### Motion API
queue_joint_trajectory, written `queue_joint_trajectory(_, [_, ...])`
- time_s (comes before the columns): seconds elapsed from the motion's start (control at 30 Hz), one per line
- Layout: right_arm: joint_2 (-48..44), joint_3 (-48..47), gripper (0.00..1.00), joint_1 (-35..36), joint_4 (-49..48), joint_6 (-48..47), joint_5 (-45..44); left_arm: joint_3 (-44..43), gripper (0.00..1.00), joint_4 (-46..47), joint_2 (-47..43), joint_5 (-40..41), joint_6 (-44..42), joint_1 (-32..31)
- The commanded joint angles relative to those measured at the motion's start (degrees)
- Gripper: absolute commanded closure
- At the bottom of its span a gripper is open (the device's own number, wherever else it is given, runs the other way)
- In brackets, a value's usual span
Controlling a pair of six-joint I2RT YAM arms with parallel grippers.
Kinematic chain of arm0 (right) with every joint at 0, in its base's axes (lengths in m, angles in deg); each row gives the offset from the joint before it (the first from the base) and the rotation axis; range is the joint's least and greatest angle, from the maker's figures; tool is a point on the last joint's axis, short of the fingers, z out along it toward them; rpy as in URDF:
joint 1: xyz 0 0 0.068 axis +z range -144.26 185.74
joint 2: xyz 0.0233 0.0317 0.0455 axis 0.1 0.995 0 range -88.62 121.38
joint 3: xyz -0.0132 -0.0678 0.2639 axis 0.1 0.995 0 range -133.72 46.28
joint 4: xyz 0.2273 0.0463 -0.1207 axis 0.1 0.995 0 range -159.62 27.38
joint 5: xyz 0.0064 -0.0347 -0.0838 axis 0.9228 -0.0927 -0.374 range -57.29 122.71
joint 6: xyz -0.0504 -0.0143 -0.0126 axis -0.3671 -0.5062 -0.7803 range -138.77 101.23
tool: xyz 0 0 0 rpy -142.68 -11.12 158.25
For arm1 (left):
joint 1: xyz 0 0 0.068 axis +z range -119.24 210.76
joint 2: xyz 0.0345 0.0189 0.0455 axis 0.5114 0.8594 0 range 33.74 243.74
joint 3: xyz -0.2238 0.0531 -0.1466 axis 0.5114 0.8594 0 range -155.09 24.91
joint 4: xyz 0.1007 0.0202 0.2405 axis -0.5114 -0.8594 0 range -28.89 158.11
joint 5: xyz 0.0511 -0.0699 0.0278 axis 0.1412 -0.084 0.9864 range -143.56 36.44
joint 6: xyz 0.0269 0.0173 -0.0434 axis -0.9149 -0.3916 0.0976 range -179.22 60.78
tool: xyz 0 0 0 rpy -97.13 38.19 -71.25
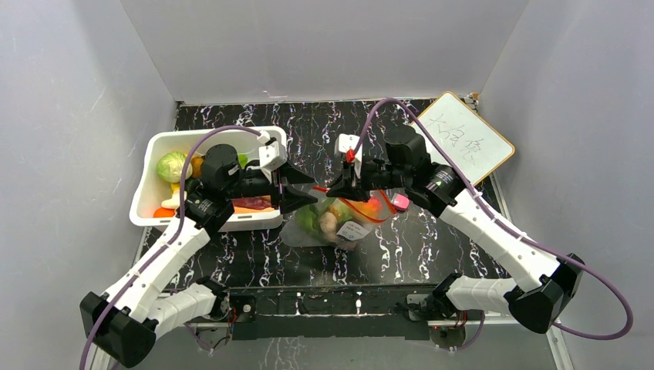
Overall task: Place the food in the zip-top bag and seal the zipper
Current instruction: Zip the zipper food storage bag at the center of the board.
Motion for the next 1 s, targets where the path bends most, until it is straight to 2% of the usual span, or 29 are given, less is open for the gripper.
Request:
queue_joint_trajectory(0.0, [-1.02,0.07,1.0,-0.02,-8.09,2.59,3.21,-2.24,0.52,-0.73,1.44,-3.21,-2.85,0.16])
queue_joint_trajectory(0.07, [-0.74,0.32,1.0,-0.02,-8.53,2.83,3.79,-1.95,0.6,-0.18,1.98,-4.11,-3.52,0.16])
queue_joint_trajectory(0.37, [-0.32,0.74,1.0,-0.02,-9.75,3.23,4.9,-3.54,0.62,1.01,4.59,-8.38,-2.61,0.18])
queue_joint_trajectory(0.53, [0.37,0.34,1.0,-0.06,-10.28,3.59,5.17,-3.78,0.76,3.32,4.68,-9.51,-1.17,0.21])
queue_joint_trajectory(0.67, [0.51,0.25,1.0,-0.04,-10.46,3.82,5.12,-4.28,0.78,3.22,4.52,-9.58,-0.87,0.19])
queue_joint_trajectory(0.73, [0.56,0.23,1.0,-0.02,-10.47,3.79,5.01,-4.37,0.86,3.2,4.3,-9.49,-0.95,0.22])
queue_joint_trajectory(0.8, [0.53,0.25,1.0,-0.02,-10.43,3.79,4.96,-4.41,1.0,3.23,4.08,-9.25,-0.96,0.19])
queue_joint_trajectory(0.97, [0.19,0.62,1.0,-0.02,-8.29,3.23,2.59,-5.04,1.0,1.84,3.42,-6.54,-0.83,0.17])
